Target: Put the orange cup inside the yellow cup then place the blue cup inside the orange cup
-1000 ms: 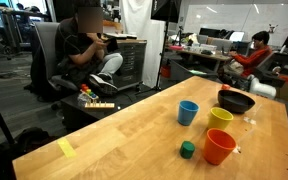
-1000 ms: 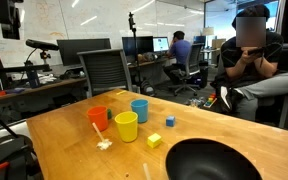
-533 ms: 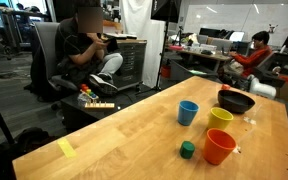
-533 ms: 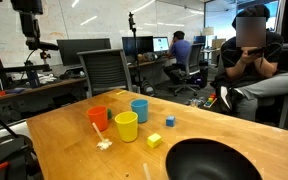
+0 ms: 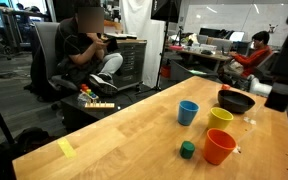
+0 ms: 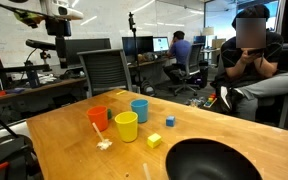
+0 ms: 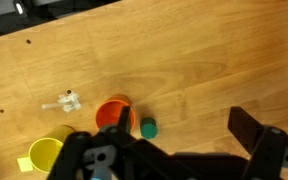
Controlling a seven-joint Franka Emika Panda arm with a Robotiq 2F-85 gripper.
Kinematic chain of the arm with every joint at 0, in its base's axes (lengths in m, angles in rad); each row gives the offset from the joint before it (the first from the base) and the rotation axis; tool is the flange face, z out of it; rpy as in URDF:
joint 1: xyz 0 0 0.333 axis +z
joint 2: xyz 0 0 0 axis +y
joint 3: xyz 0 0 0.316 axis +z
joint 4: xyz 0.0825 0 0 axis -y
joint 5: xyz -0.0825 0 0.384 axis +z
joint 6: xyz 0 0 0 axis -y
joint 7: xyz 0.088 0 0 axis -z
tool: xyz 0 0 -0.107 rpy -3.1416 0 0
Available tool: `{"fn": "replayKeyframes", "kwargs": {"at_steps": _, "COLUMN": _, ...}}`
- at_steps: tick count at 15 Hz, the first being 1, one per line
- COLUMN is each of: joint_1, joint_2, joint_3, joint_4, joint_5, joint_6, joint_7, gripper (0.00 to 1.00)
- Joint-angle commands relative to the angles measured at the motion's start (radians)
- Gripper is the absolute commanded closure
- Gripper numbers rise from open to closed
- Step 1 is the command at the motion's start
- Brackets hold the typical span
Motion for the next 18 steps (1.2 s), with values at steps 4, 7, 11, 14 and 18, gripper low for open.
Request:
{"fn": "replayKeyframes", "kwargs": {"at_steps": 4, "joint_1": -0.023, "joint_2": 0.193, "joint_3": -0.029, "joint_4": 0.060, "joint_5": -0.094, "joint_6": 0.163, "joint_7": 0.061, "gripper": 0.00}}
{"fn": "replayKeyframes", "kwargs": {"at_steps": 7, "joint_1": -0.018, "joint_2": 0.264, "joint_3": -0.047, "joint_4": 0.065, "joint_5": -0.108, "joint_6": 0.234, "joint_7": 0.066, "gripper": 0.00}}
{"fn": "replayKeyframes", "kwargs": {"at_steps": 11, "joint_1": -0.007, "joint_2": 0.342, "joint_3": -0.063, "joint_4": 0.062, "joint_5": -0.144, "joint_6": 0.330, "joint_7": 0.096, "gripper": 0.00}}
{"fn": "replayKeyframes", "kwargs": {"at_steps": 14, "joint_1": 0.003, "joint_2": 0.391, "joint_3": -0.073, "joint_4": 0.063, "joint_5": -0.132, "joint_6": 0.373, "joint_7": 0.088, "gripper": 0.00}}
{"fn": "replayKeyframes", "kwargs": {"at_steps": 18, "joint_1": 0.016, "joint_2": 0.443, "joint_3": -0.089, "joint_4": 0.054, "joint_5": -0.145, "joint_6": 0.423, "joint_7": 0.098, "gripper": 0.00}}
